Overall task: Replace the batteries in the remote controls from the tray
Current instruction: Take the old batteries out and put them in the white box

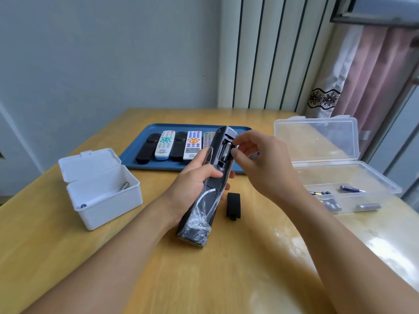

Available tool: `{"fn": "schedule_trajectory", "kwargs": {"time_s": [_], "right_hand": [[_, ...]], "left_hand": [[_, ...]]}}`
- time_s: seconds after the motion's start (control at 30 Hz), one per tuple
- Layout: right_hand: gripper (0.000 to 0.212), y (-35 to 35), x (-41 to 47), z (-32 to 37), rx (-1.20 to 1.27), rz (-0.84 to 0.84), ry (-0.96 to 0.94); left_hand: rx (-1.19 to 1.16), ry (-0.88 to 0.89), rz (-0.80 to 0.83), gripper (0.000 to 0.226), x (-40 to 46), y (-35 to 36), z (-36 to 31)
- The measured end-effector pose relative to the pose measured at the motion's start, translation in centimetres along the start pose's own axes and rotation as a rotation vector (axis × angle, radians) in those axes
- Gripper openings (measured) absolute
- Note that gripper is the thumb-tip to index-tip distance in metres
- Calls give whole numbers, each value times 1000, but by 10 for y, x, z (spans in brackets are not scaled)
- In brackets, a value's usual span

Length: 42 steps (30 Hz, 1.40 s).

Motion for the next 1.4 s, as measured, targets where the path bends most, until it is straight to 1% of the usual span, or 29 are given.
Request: {"fn": "schedule_trajectory", "kwargs": {"time_s": [0.2,0.4,0.53,0.7,0.83,1.0,1.27,1.33,1.4], "right_hand": [[10,2,3,-3,11,16,31],[14,3,2,-4,58,-42,20],[16,7,7,-2,12,-62,-4],[17,15,16,-7,-2,-10,41],[13,19,17,-9,-39,9,63],[22,25,18,-16,-11,38,82],[25,28,17,-25,60,50,156],[25,29,16,-26,99,64,172],[24,34,15,-21,81,60,162]], "left_hand": [[29,19,12,57,0,3,-2],[103,54,-2,53,0,6,-5],[121,68,-8,51,2,7,-5],[135,54,-17,50,5,3,-1],[114,36,-7,47,7,4,4],[94,9,1,48,8,2,8],[38,-34,-2,44,10,1,14],[44,-51,-5,41,11,0,18],[41,-78,-11,36,10,-1,21]]}}
Point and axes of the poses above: each hand's wrist, its own x-axis towards the middle knuckle, its own y-axis out of the palm, z = x × y, the point moved 7 cm from there along x, towards the middle knuckle, and after that the axes turned 6 degrees about y, right-handed, at the moved point
